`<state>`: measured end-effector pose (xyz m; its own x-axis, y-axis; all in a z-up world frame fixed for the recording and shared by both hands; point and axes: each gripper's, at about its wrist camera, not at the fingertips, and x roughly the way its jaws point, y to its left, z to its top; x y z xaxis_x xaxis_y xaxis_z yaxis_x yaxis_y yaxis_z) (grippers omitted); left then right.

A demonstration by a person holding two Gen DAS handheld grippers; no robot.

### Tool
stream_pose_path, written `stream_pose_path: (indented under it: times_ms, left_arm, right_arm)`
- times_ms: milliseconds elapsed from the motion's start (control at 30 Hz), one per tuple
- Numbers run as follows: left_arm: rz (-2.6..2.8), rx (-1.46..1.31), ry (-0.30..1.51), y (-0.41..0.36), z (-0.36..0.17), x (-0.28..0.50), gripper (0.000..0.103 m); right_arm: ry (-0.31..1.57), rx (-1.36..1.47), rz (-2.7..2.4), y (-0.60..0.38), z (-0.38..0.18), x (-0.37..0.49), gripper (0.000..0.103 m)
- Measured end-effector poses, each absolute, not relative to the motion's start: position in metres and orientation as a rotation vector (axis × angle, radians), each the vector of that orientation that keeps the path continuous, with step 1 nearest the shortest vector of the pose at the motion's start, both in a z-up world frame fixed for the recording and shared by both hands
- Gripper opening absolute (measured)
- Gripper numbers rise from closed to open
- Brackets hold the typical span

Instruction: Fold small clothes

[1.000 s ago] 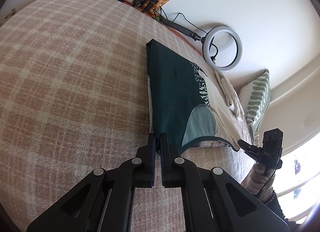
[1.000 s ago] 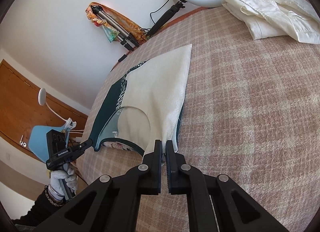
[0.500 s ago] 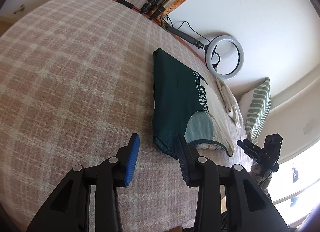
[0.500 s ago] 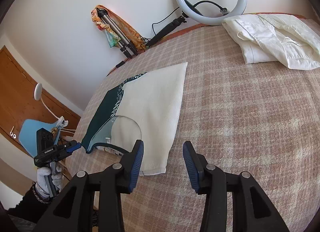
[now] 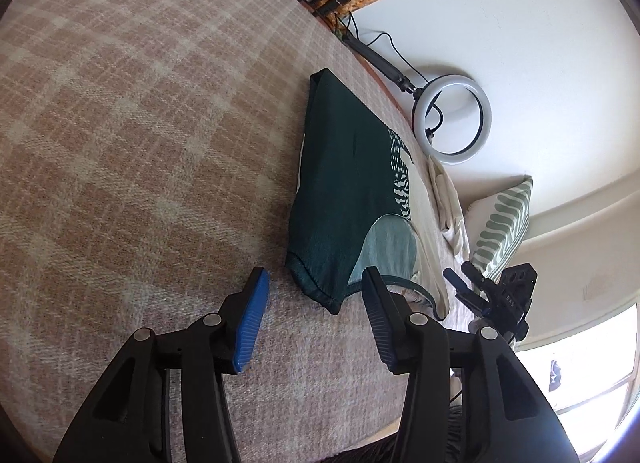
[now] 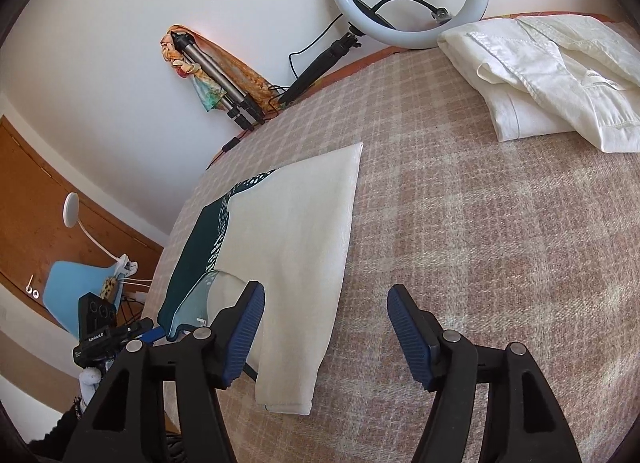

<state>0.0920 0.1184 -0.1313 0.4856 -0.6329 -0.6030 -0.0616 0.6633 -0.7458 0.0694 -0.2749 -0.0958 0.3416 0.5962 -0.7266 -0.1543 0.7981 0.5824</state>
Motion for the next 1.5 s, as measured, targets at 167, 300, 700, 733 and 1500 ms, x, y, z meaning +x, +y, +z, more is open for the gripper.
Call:
stream_pose_path:
  times_ms: [167,300,700,733,1500]
  left_arm:
    - [-0.401,-0.818,1.007,0.114,-0.132,0.097,0.056]
    - [-0.425,-0.856,0.998,0.109,-0.135,0.104,0.056]
    - [-0.461,-0.835,0.996,0.083,-0.133,0.13,0.053]
    - [-0.469,-0.841,1.004,0.081,-0.134,0.133,0.053]
    - [-0.464,-0.539,0.94,0.037,-0.107,0.138,0.006]
  right_arm:
    - [1.164,0.518,0.533,-0.273,-0.113,0.092,0.067]
    - [1.164,0.556,0.568,-0.266,-0.123,0.108,0.065]
    - [1.18,0.621,0.632,-0.242,-0.139,0.14,0.051]
    - [1.181,0.631,0.635,-0.24,-0.14,0.143,0.049]
    - [1.135,0.345,0.557,-0.188,-0.093,0.15,0.001]
